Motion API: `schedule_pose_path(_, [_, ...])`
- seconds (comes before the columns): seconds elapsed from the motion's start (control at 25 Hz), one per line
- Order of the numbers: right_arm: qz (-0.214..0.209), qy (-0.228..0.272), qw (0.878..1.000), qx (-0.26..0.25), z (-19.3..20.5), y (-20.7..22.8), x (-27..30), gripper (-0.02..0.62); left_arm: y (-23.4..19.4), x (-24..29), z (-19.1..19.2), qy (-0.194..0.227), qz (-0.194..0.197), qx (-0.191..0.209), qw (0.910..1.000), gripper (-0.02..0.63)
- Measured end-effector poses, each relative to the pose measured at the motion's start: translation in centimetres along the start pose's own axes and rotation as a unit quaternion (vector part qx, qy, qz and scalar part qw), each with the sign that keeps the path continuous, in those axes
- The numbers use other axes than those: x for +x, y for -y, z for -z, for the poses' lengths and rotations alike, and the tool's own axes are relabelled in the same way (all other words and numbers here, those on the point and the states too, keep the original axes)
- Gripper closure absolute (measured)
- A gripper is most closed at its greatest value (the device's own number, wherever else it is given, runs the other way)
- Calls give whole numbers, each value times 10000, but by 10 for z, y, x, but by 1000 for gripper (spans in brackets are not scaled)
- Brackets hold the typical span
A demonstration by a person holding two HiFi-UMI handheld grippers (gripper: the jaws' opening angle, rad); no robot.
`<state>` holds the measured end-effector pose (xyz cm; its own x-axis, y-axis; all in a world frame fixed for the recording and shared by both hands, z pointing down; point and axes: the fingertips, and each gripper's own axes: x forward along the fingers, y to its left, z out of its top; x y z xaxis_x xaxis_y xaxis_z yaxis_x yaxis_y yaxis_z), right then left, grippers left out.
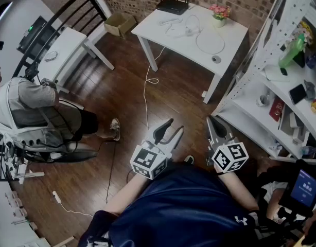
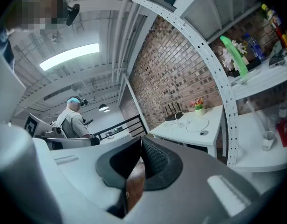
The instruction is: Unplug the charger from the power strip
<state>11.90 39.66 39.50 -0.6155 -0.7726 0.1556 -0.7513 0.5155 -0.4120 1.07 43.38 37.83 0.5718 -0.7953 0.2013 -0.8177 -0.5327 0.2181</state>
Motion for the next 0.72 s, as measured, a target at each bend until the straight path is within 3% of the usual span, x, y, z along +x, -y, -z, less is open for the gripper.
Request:
schedule_pose_path(0.24, [55, -136, 9998, 133, 11, 5, 13, 583, -2, 5, 6, -190, 82, -281, 9994, 437])
schedule_pose_path(0.36, [9, -243, 9997, 95, 13, 2, 24, 583, -20, 4, 7, -88, -97, -260, 9996, 439])
schedule_pose_path(0.72, [311, -277, 9990, -137, -3, 14, 88, 583, -86, 38, -7, 105, 89, -425, 9990, 439])
